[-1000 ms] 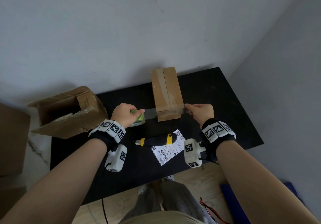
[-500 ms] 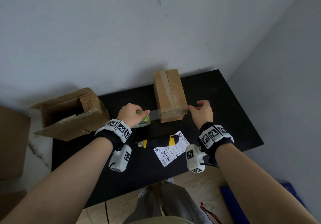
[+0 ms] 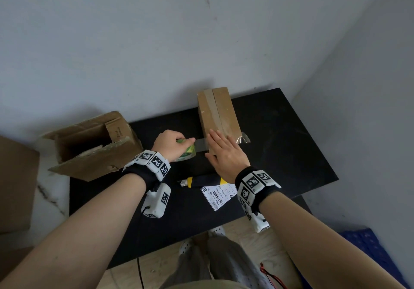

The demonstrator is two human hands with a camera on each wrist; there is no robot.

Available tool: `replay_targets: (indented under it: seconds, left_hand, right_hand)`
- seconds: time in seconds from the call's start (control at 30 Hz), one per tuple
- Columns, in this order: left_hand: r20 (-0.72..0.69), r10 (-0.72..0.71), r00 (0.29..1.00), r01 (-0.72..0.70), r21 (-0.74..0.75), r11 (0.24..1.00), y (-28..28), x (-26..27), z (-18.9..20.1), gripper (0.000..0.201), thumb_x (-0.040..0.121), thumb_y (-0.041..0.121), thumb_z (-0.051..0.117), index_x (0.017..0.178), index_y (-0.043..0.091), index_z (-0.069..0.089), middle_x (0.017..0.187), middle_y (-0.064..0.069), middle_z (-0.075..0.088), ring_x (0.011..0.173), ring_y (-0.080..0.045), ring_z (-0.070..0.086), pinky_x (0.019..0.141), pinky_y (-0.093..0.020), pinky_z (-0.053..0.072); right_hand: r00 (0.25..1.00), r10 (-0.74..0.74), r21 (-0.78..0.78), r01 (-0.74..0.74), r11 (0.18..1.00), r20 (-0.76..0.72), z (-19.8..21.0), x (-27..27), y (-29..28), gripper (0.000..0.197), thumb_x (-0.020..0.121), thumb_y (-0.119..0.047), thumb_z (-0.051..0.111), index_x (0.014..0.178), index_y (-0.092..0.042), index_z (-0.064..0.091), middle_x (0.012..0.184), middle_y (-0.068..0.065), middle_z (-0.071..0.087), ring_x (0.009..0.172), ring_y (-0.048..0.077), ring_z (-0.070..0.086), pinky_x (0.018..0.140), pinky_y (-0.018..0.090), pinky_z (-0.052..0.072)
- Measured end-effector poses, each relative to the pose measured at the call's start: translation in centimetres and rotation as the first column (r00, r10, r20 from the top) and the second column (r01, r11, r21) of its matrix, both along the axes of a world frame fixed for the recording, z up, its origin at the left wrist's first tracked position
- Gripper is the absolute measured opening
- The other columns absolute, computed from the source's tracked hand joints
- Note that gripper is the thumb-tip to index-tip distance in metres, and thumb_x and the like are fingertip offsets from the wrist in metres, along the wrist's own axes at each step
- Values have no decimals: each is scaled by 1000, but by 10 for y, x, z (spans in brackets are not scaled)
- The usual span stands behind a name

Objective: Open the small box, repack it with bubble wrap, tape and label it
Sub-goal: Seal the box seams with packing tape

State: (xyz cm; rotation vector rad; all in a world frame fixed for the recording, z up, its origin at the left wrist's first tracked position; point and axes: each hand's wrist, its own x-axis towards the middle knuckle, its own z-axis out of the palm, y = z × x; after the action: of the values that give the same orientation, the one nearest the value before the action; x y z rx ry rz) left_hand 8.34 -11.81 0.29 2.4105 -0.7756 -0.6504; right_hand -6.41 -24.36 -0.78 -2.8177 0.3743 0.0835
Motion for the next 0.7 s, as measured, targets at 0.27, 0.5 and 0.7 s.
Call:
replay_targets:
  seconds: [0.27,0.5,0.7]
  left_hand:
    - [-118,-85,989,76,-77,994,10,2,-1,20,88,24,60,108,23,62,96,-7,65,90,-22,62,84,-37,50]
    - [-115,-122,986,111,-99,989,9,2,2,19,88,23,60,105,26,67,100,-3,67,94,-17,62,86,-36,51]
    - [-135,-158,978,147,-88,985,11,6,0,20,88,25,62,107,24,66,97,-5,67,93,-17,63,85,-38,52]
  right_hand:
    - [999,19,-56,-21,998,-37,-3,0,1,60,99,-34,36,150,-11,14,159,3,8,146,15,4,119,34,2]
    - [942,36,-95,-5,995,333,-12,-10,23,23,85,-15,53,104,-8,65,101,6,65,87,24,64,75,35,52]
    - [997,79,49,-80,996,25,-39,-20,34,35,87,-16,61,121,-6,58,121,12,58,109,30,57,90,40,45]
